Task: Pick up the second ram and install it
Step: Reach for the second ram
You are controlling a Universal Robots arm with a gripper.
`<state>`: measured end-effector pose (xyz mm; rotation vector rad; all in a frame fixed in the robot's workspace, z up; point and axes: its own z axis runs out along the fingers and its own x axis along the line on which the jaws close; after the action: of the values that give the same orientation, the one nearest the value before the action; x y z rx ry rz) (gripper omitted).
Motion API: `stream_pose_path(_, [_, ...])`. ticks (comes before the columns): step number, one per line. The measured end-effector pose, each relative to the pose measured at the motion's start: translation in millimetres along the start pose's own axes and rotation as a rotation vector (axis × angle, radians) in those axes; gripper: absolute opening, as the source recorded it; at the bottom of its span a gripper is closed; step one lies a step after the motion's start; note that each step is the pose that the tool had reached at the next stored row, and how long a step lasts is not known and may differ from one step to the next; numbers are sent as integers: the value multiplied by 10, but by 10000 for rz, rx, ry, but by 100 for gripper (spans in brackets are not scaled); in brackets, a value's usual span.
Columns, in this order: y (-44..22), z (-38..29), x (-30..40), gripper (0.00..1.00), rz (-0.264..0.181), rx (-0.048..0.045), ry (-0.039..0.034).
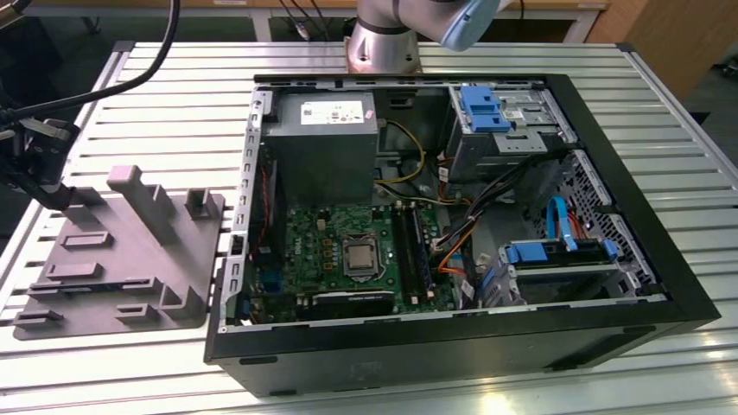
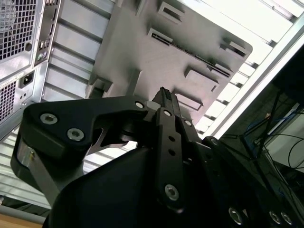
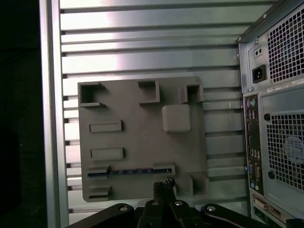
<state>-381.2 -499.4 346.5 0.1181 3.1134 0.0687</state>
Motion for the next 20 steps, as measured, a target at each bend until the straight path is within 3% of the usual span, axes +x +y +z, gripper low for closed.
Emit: stream_pose_path(20, [-47,73,44,11,0,1,3])
